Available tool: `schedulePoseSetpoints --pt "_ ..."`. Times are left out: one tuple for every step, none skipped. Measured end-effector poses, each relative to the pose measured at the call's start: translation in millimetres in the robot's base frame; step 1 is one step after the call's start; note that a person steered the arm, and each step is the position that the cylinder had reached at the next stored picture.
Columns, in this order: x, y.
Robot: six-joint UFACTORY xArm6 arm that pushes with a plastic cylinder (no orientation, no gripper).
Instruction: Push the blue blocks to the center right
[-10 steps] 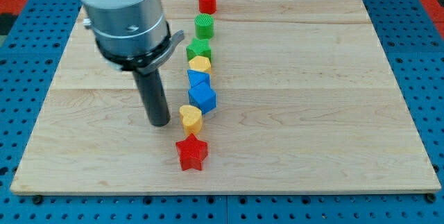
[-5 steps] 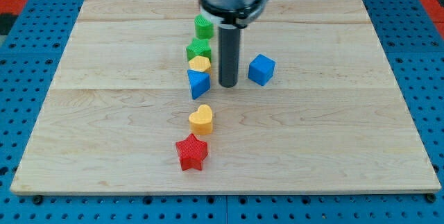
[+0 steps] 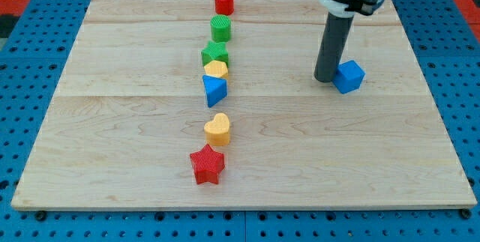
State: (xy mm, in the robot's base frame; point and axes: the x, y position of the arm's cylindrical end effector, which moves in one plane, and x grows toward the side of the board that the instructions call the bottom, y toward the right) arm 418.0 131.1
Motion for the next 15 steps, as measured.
schedulePoseSetpoints --pt "28.2 0.9" --pt "25.5 35.6" --pt "10.6 36.7" --pt "2.4 36.1" --pt "25.4 6.8" --pt "51.7 -35.8" --pt "56.6 -129.1" --pt "56.6 -224.9" --pt "48.0 -250.8" --pt "32.4 -218.1" --pt "20.2 -158.9" --pt "7.8 -103.9" --pt "-2.1 -54.8" --pt "-10.3 -10.6" --pt "-8.0 -0.2"
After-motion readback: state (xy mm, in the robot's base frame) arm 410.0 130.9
